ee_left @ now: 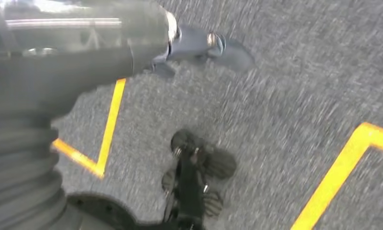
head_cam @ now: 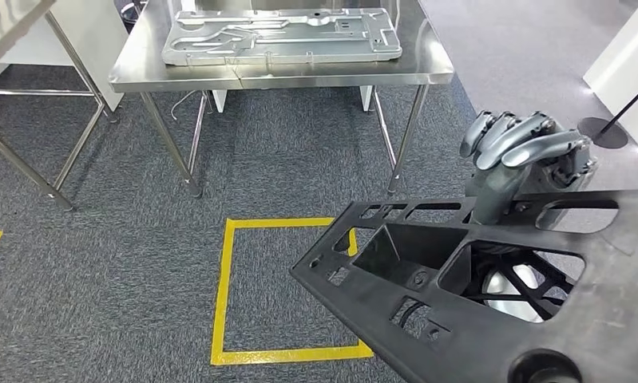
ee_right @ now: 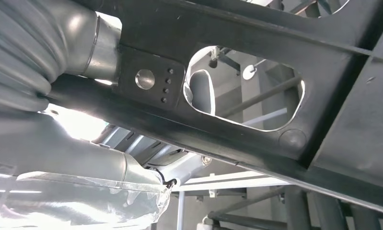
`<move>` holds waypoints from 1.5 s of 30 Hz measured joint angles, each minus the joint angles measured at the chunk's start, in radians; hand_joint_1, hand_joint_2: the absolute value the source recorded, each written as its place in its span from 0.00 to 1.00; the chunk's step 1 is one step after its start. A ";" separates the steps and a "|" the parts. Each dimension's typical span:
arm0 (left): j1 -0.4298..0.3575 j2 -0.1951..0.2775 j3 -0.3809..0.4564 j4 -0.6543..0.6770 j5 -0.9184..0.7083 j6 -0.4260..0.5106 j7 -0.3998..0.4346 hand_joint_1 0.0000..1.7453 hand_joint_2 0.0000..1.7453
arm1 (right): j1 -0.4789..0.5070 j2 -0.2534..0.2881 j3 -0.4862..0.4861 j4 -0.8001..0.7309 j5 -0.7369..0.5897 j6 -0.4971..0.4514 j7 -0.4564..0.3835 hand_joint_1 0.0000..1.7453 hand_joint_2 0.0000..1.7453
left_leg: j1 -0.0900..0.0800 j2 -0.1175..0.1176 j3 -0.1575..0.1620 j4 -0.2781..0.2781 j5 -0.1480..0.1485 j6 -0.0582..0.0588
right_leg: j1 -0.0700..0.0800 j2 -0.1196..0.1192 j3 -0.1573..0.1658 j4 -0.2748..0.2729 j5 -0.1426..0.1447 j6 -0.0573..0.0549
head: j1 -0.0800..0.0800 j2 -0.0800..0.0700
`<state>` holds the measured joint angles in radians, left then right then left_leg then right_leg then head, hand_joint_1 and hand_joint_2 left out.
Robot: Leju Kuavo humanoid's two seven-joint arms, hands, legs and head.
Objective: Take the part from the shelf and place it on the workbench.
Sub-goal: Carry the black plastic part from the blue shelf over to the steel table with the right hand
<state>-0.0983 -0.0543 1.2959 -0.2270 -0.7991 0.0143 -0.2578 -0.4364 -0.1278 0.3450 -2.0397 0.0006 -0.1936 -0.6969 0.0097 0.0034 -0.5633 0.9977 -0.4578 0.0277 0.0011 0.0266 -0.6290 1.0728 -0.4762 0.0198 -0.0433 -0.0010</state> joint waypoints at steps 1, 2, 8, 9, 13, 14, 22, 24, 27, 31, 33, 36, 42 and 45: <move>0.000 0.000 0.000 0.000 -0.001 -0.001 -0.001 0.00 1.00 | 0.001 0.000 0.000 0.000 0.000 -0.002 0.000 1.00 1.00 | 0.000 0.002 0.001 -0.001 -0.001 0.003 | -0.003 -0.007 -0.029 0.059 -0.029 0.004 | 0.000 0.000; 0.001 0.000 0.000 0.000 -0.001 -0.001 -0.001 0.00 1.00 | 0.003 0.000 0.001 0.000 0.001 -0.004 0.000 1.00 1.00 | 0.000 0.003 0.002 -0.001 -0.002 0.005 | -0.006 -0.011 -0.067 0.131 -0.060 0.008 | 0.000 0.000; 0.002 0.000 -0.001 0.000 -0.008 -0.002 -0.004 0.00 1.00 | 0.011 0.000 0.003 0.002 0.003 -0.006 0.000 1.00 1.00 | 0.000 0.007 0.028 0.002 -0.028 -0.009 | -0.021 -0.034 -0.033 0.030 0.036 0.017 | 0.000 0.000; 0.002 0.000 -0.001 0.000 -0.008 -0.002 -0.004 0.00 1.00 | 0.010 0.000 0.003 0.002 0.003 -0.006 0.000 1.00 1.00 | -0.002 0.007 0.032 0.002 -0.034 -0.015 | -0.019 -0.039 -0.008 -0.022 0.051 0.012 | 0.000 0.000; 0.000 0.002 -0.001 0.000 -0.008 -0.002 -0.006 0.00 1.00 | 0.011 0.000 0.005 0.001 0.004 -0.008 0.000 1.00 1.00 | -0.003 0.015 0.049 -0.001 -0.055 -0.039 | -0.013 -0.035 0.018 -0.059 0.034 -0.015 | 0.000 0.000; -0.002 0.003 -0.002 0.000 -0.008 -0.003 -0.006 0.00 1.00 | 0.009 0.000 0.005 0.000 0.005 -0.008 0.000 1.00 1.00 | -0.002 0.016 0.050 0.013 -0.063 -0.044 | -0.015 -0.033 0.029 -0.064 0.029 -0.022 | 0.000 0.000; 0.006 0.006 -0.002 0.000 -0.010 -0.004 -0.006 0.00 1.00 | 0.010 0.002 0.007 0.001 0.007 -0.015 0.000 1.00 1.00 | 0.002 0.006 -0.144 0.205 -0.004 -0.050 | -0.012 -0.011 0.130 -0.071 -0.044 -0.038 | 0.000 0.000; 0.006 0.008 -0.002 0.000 -0.011 -0.004 -0.006 0.00 1.00 | 0.010 0.002 0.007 0.001 0.007 -0.017 -0.001 1.00 1.00 | -0.004 0.003 -0.104 0.090 0.063 -0.036 | -0.010 -0.008 0.154 -0.074 -0.067 -0.031 | 0.000 0.000; 0.005 0.011 -0.003 0.000 -0.012 -0.004 -0.006 0.00 1.00 | 0.010 0.003 0.007 0.001 0.008 -0.019 -0.001 1.00 1.00 | -0.009 0.002 -0.073 0.029 0.043 -0.016 | -0.008 -0.005 0.166 -0.077 -0.074 -0.012 | 0.000 0.000; 0.005 0.011 -0.003 0.000 -0.011 -0.003 -0.006 0.00 1.00 | 0.006 0.002 0.006 0.001 0.009 -0.020 0.000 1.00 1.00 | 0.000 0.000 -0.022 -0.004 0.020 0.003 | -0.012 -0.013 0.106 0.043 -0.071 0.009 | 0.000 0.000; 0.005 0.011 -0.003 0.000 -0.010 -0.002 -0.006 0.00 1.00 | 0.007 0.002 0.006 0.002 0.010 -0.020 0.000 1.00 1.00 | 0.000 -0.001 0.000 -0.007 0.002 0.006 | -0.015 -0.014 0.013 0.159 -0.114 0.014 | 0.000 0.000; 0.007 0.011 -0.002 0.000 -0.010 -0.003 -0.006 0.00 1.00 | 0.011 0.002 0.005 0.005 0.010 -0.020 0.000 1.00 1.00 | 0.002 -0.002 0.045 -0.007 -0.034 0.002 | -0.019 -0.017 -0.065 0.179 -0.144 0.018 | 0.000 0.000; 0.005 0.010 -0.003 0.000 -0.010 -0.003 -0.006 0.00 1.00 | 0.021 0.001 -0.004 0.014 0.009 -0.022 0.000 1.00 1.00 | 0.000 -0.001 0.119 -0.004 -0.096 -0.031 | -0.014 -0.033 -0.046 -0.044 0.084 -0.009 | -0.001 0.000; 0.000 0.010 -0.003 0.000 -0.011 -0.004 -0.006 0.00 1.00 | 0.017 0.000 -0.007 0.014 0.009 -0.022 0.000 1.00 1.00 | 0.004 0.003 0.099 0.066 -0.086 -0.045 | -0.015 -0.025 -0.011 -0.052 0.065 -0.033 | -0.002 0.000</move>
<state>-0.0984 -0.0444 1.2931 -0.2269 -0.8102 0.0104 -0.2639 -0.4197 -0.1283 0.3385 -2.0254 0.0092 -0.2155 -0.6964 0.0139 0.0060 -0.4647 1.0635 -0.5437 -0.0173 -0.0137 0.0020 -0.6405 1.0210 -0.4109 -0.0129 -0.0453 -0.0010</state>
